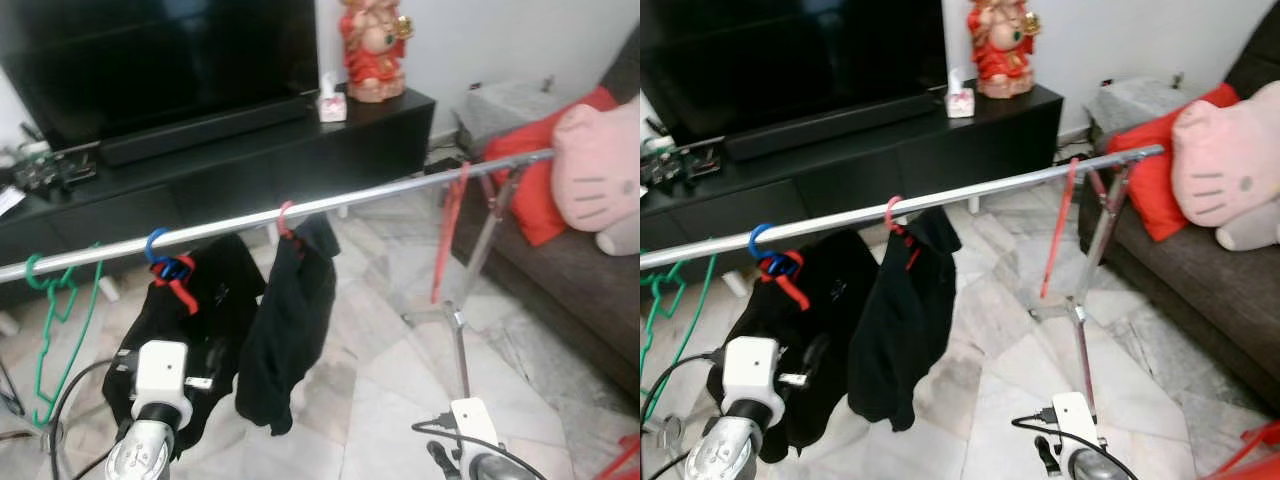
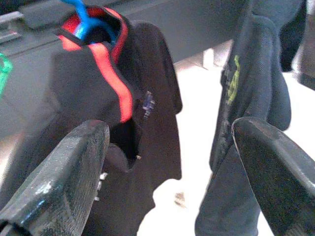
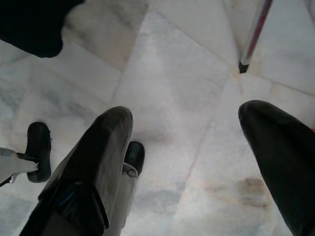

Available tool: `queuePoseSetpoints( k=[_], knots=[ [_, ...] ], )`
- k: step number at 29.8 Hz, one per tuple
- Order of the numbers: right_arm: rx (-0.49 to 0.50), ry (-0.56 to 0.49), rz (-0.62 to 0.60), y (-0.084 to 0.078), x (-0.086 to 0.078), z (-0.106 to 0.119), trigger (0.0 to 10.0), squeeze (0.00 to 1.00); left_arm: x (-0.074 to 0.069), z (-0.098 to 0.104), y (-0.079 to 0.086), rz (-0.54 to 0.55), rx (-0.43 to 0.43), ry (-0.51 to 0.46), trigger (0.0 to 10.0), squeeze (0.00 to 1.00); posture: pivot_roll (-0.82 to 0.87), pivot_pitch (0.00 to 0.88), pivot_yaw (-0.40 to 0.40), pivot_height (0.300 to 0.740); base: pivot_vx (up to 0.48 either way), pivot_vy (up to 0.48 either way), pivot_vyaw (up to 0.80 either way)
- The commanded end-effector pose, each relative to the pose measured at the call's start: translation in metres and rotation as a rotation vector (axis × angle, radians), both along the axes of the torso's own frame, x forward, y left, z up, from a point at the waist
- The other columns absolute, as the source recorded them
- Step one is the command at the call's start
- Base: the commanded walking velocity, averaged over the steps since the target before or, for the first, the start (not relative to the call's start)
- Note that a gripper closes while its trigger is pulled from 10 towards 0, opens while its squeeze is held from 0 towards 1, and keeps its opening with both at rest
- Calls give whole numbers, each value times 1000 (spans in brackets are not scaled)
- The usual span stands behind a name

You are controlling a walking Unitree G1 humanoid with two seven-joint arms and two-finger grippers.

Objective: Hang hanger

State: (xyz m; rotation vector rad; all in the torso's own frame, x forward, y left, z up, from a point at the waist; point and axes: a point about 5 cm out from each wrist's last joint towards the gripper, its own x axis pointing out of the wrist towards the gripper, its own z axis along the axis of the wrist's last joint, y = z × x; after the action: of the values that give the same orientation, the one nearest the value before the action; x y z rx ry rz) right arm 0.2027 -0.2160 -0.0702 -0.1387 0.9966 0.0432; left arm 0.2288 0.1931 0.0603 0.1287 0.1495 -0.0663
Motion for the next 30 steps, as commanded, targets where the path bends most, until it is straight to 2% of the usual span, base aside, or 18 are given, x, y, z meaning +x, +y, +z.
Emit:
queuePoseSetpoints(
  k=[1,6,20,30],
  knots=[
    [3,11,-8,0,-1,-1,10000,0,11,7,-4,-37,7,-16,10000,0,-97,0,32,740,0,0,-750],
    [10,12,-6,1,-1,-1,10000,0,19,11,-8,-42,-10,-29,10000,0,-100,0,35,740,0,0,-715],
    [10,18,6,2,-2,-1,10000,0,24,12,-14,-54,-24,-30,10000,0,-100,0,42,740,0,0,-705],
    [16,9,1,3,-2,-1,10000,0,32,10,-19,-60,-26,-20,10000,0,-101,0,44,740,0,0,0]
  ],
)
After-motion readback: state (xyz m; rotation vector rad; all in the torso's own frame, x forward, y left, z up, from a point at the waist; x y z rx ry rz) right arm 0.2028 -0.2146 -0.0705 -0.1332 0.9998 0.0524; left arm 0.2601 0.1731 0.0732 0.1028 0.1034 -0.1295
